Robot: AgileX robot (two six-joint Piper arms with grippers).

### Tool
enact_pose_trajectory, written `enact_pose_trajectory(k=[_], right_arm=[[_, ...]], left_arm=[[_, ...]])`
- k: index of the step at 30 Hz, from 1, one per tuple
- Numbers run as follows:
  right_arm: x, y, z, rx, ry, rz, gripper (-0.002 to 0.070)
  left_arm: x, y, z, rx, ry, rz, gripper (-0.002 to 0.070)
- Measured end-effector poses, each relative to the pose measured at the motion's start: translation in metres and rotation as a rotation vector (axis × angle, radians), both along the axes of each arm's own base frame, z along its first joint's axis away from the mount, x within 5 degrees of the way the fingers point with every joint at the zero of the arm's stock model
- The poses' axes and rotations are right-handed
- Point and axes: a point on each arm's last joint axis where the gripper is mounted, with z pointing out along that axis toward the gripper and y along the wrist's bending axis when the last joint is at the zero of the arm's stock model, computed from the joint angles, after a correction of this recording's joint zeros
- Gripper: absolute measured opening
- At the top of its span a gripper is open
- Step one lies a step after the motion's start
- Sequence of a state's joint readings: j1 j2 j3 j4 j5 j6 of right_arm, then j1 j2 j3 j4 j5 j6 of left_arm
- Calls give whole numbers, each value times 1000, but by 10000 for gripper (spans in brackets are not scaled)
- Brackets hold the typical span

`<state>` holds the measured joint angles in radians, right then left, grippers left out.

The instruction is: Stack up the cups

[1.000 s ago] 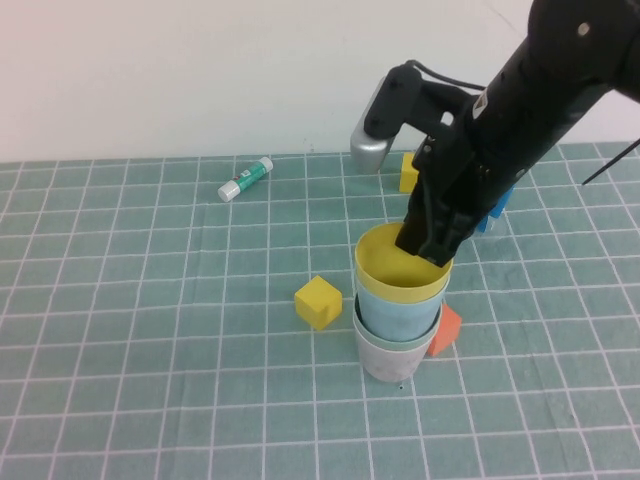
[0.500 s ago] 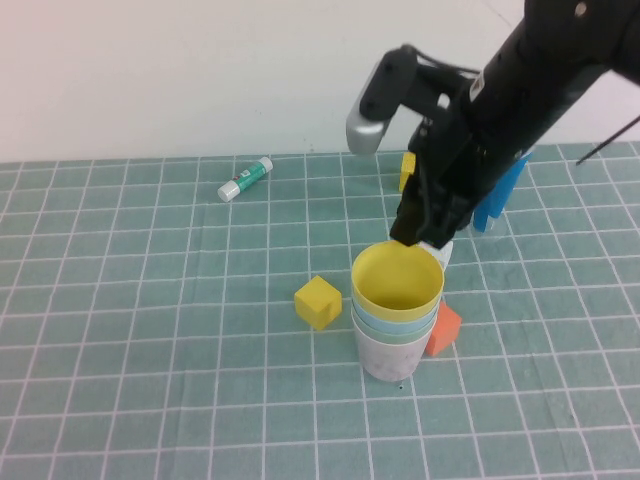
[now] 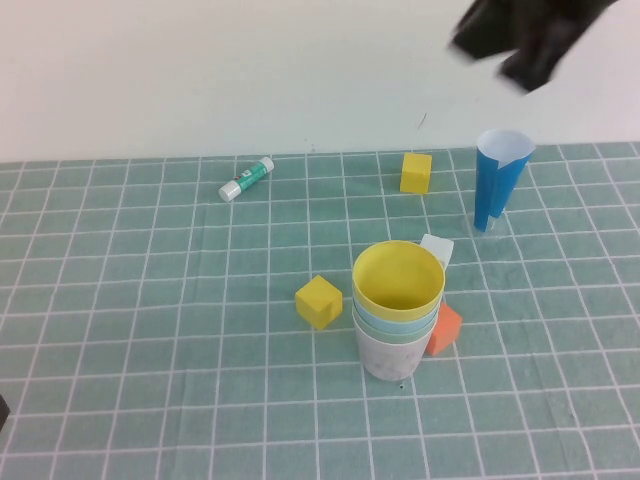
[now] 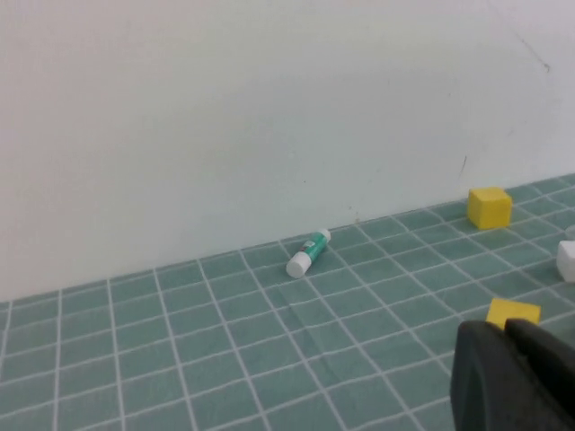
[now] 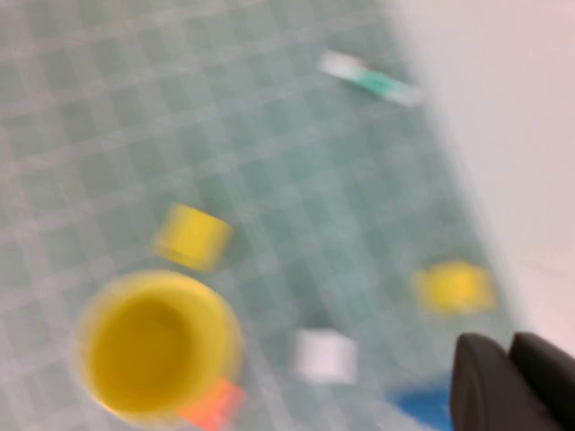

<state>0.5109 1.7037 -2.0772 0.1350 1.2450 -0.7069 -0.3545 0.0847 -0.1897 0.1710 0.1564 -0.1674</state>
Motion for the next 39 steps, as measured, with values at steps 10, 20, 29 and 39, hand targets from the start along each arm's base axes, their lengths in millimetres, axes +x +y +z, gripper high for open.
enact_pose_trajectory(k=[10,20,29,39], right_arm=[[-69,-65,54,-43,-207,-218,4],[-116,-92,2,-86,-60,-267,1],[-160,-113,-71,-25,-110,-244,0],[-209,-132,-155,104,-121,-222,0]], left_arm=[[0,0,4,-7,-39,-5,-1],[-4,1,6,8,-85,0,-1],[-6,2,7,3,-105,-2,-1],[-6,2,7,4,-103,-2,-1]])
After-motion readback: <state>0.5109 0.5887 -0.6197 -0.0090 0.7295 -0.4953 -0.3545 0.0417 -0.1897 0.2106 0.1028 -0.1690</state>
